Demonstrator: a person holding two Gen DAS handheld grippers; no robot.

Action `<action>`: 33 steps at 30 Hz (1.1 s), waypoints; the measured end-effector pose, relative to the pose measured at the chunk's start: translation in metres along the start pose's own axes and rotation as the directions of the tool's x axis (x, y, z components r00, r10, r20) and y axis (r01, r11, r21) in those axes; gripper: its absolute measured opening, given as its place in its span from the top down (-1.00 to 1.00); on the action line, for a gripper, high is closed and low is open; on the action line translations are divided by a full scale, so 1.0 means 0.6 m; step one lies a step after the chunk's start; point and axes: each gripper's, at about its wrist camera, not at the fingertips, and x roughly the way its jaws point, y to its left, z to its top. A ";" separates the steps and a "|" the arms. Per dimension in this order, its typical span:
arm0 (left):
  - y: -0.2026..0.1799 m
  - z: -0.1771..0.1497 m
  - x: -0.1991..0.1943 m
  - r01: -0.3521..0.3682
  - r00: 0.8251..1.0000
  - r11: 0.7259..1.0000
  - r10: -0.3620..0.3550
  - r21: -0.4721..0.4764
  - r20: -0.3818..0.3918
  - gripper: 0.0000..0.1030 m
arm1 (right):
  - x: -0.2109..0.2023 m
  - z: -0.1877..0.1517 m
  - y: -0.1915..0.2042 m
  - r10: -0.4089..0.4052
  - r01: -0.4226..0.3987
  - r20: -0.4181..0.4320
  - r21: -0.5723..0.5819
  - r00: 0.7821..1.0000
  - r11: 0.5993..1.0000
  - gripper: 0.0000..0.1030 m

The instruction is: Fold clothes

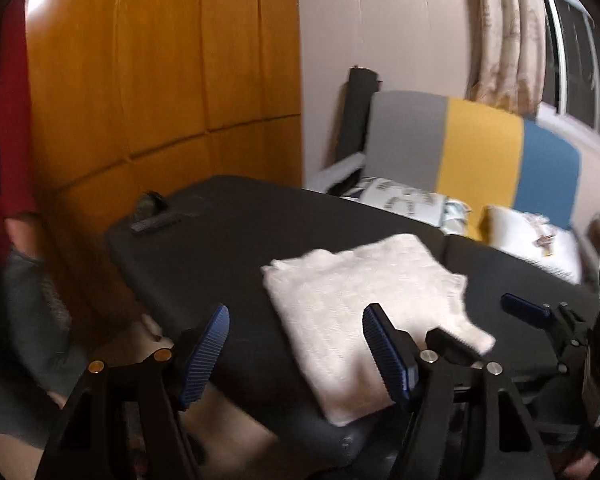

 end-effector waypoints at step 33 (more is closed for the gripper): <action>0.029 -0.014 0.014 0.070 0.991 0.989 -0.084 -0.133 -0.102 -0.14 | 0.019 -0.018 0.042 -0.046 0.045 -0.032 -0.022 0.998 0.999 -1.00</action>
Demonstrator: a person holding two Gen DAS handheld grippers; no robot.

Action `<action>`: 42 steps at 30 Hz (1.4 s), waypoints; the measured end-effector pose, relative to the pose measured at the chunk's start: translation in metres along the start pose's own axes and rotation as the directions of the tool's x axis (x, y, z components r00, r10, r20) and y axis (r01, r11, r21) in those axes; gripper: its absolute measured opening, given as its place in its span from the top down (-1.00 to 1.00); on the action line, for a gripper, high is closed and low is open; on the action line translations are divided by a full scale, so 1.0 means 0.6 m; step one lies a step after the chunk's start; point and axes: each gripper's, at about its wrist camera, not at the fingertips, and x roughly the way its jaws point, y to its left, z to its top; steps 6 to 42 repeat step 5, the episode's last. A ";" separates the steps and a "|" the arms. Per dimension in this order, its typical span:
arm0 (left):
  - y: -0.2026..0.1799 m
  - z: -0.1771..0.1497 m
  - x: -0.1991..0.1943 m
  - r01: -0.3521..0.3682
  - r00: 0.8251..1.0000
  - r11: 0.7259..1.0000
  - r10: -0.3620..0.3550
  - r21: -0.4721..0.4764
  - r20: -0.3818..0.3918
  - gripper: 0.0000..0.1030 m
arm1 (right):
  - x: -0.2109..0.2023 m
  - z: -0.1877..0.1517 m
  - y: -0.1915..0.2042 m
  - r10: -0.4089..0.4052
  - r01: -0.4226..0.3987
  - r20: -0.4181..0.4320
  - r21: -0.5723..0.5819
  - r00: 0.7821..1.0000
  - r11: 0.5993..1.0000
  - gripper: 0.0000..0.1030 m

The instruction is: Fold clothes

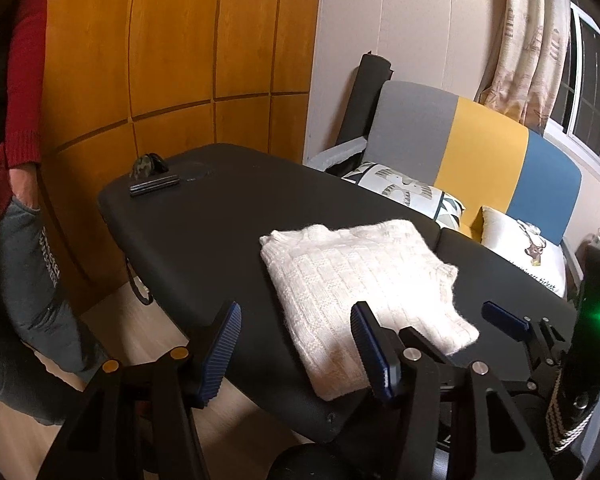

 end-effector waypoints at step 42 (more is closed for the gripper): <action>0.000 -0.001 -0.001 -0.002 1.000 1.000 0.002 0.007 0.007 -0.13 | 0.005 -0.003 0.000 -0.006 0.006 -0.013 -0.001 1.000 1.000 -1.00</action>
